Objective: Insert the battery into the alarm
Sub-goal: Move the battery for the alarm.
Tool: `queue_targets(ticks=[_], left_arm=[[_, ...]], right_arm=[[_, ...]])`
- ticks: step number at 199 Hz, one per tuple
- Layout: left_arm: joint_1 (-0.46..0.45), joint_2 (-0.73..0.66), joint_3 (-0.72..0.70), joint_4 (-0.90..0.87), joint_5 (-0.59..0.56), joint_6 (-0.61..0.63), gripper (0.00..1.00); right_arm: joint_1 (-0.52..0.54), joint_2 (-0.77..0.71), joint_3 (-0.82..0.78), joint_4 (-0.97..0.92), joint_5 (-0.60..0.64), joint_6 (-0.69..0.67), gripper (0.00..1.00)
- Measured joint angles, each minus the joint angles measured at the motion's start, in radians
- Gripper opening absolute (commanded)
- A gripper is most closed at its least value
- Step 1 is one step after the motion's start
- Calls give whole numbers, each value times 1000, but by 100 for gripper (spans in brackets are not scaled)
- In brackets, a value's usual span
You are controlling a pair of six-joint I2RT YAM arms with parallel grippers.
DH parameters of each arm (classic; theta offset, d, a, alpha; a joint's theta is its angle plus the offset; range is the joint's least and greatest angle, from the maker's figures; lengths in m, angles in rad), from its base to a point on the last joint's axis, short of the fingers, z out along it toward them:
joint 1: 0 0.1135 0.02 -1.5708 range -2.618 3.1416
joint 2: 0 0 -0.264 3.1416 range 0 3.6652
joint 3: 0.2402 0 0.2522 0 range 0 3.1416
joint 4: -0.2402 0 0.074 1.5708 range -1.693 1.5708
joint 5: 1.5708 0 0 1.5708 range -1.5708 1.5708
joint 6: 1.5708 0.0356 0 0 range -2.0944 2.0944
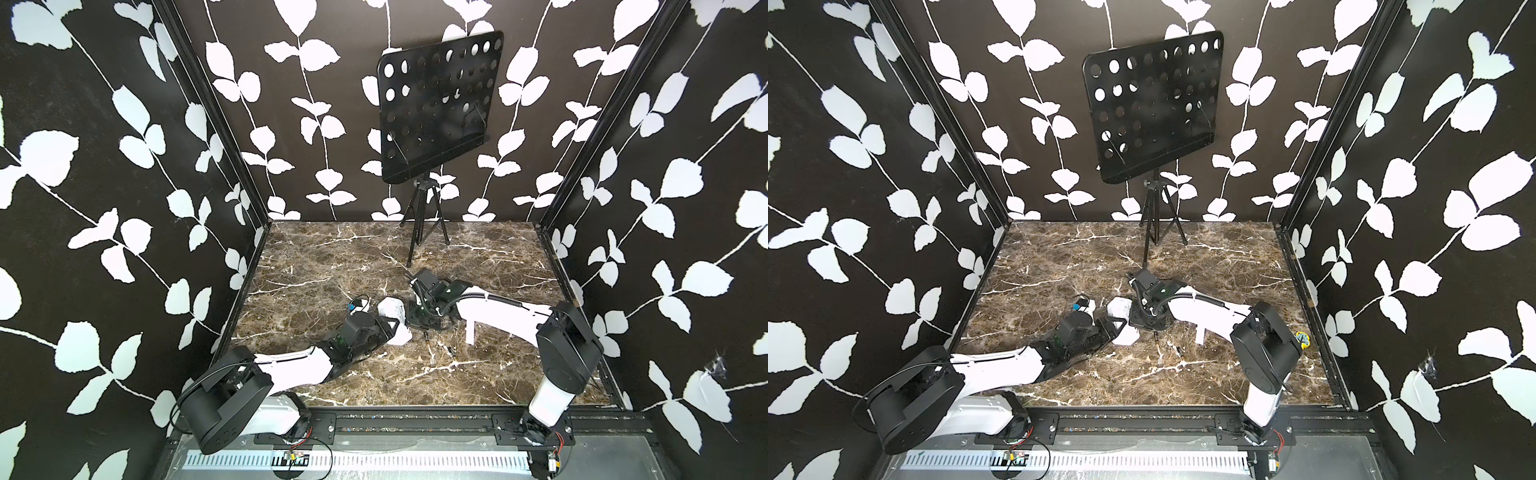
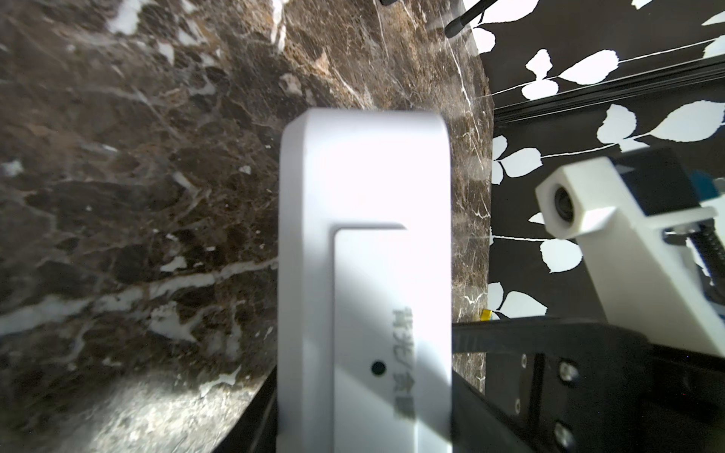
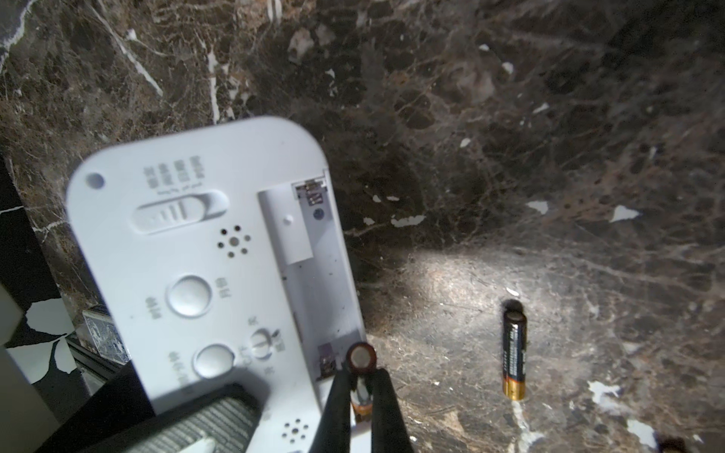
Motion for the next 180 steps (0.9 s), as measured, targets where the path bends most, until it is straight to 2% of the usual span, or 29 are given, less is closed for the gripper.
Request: queue_targets(ticks=[129, 144, 163, 180], left_arm=[[-36, 57, -69, 113, 20, 0, 0], [-36, 58, -72, 117, 20, -1, 14], [-36, 52, -73, 109, 21, 0, 40], [-36, 26, -73, 73, 20, 2, 52]], right_arm=[[-19, 0, 0, 46, 36, -5, 0], [-19, 0, 0, 40, 35, -11, 0], [-19, 0, 1, 14, 32, -29, 0], [-19, 0, 5, -20, 21, -46, 0]])
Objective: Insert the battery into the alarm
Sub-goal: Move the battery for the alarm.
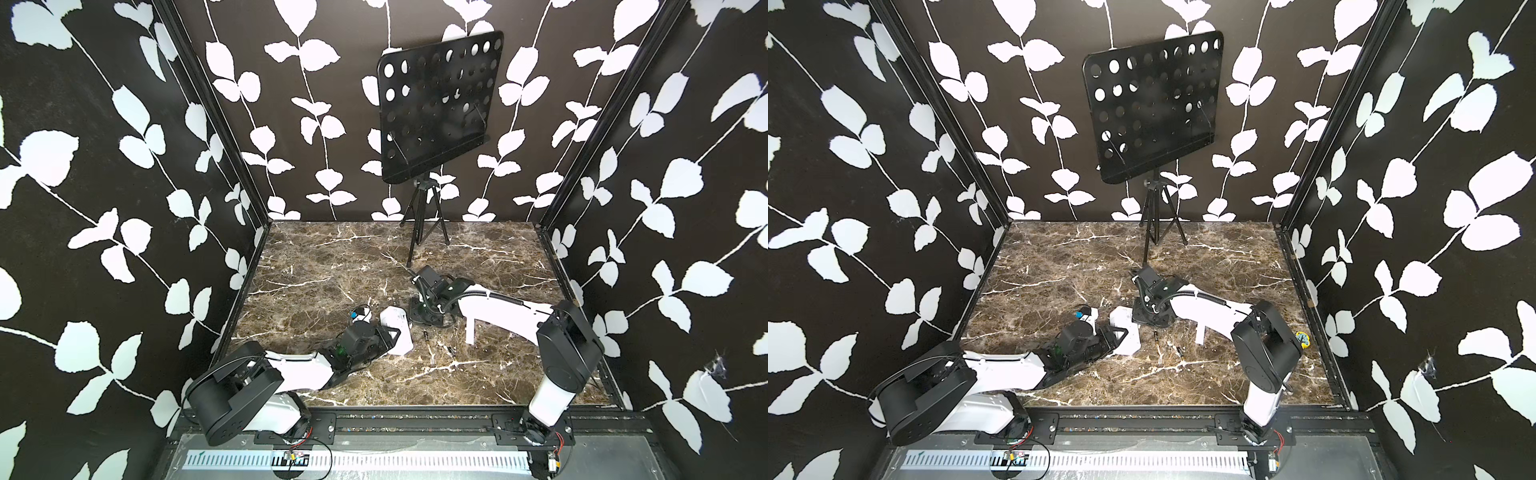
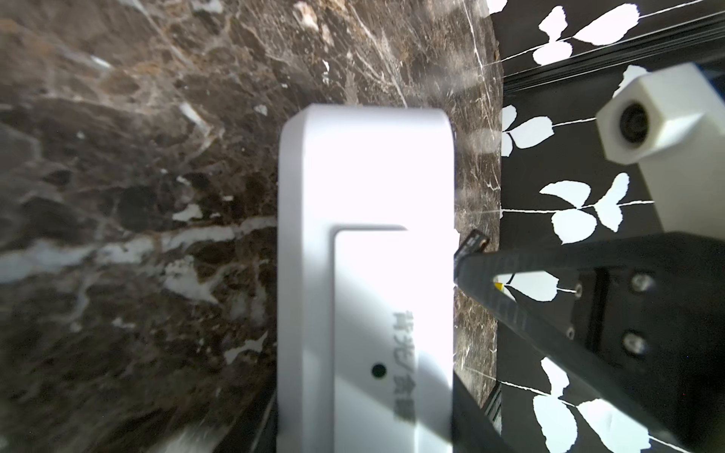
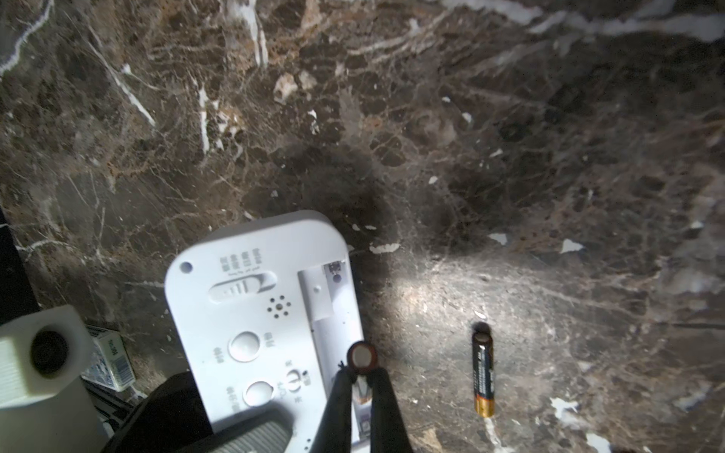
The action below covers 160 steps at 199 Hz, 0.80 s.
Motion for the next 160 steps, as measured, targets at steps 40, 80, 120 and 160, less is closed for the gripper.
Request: queue_targets(ticks=[40, 80, 120, 160], left_arm=[[0, -81, -7, -166, -10, 11, 79], [0, -126, -5, -247, -22, 20, 81], [0, -225, -6, -378, -62, 28, 81], [4, -375, 19, -566, -123, 74, 80]], right_arm=[[0, 0, 9, -51, -51, -29, 0], [5, 2, 58, -69, -79, -37, 1], [-18, 62, 186, -115, -16, -95, 19], [-151, 127, 257, -130, 55, -154, 28]])
